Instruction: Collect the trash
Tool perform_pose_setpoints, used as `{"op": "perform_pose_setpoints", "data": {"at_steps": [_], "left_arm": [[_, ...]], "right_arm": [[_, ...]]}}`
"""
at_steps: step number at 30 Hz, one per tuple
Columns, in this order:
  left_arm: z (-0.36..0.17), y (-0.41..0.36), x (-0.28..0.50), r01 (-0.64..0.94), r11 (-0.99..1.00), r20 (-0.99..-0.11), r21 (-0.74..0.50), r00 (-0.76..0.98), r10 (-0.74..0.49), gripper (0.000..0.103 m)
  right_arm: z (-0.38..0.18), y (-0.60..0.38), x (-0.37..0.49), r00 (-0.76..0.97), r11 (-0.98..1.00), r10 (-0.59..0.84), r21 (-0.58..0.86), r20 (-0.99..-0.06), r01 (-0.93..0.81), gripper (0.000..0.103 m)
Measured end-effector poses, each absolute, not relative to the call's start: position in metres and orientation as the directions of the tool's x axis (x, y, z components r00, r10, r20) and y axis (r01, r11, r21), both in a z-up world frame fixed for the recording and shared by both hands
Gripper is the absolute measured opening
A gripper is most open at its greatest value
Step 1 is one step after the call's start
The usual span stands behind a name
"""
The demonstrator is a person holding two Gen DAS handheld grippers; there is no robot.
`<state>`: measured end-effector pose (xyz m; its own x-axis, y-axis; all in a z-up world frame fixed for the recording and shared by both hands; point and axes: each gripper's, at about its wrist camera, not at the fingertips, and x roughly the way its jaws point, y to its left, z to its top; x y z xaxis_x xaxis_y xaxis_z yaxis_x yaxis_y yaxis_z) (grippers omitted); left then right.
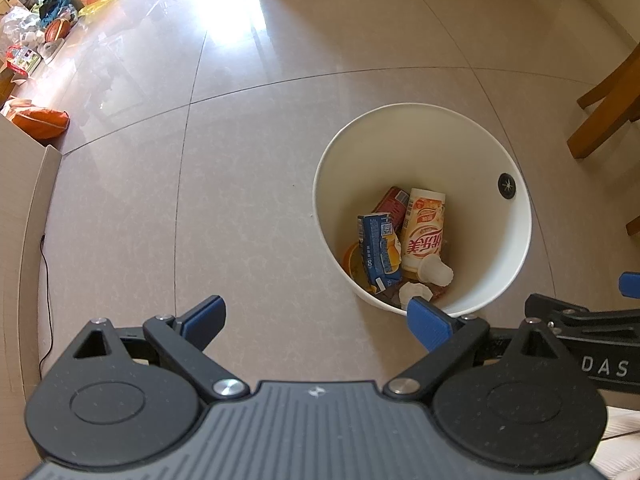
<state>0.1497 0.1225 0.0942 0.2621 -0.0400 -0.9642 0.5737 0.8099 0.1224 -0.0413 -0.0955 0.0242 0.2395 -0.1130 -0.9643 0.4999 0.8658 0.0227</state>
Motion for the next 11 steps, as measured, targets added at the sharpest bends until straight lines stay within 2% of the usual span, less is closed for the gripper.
{"op": "perform_pose_setpoints", "data": {"at_steps": [11], "left_arm": [[0.0951, 0.1236, 0.1507, 0.576, 0.807, -0.964, 0.128, 0.265, -0.037, 0.097]], "right_arm": [[0.0244, -0.0945, -0.0410, 0.240, 0.866, -0.111, 0.025, -0.964, 0.499, 0.103]]}}
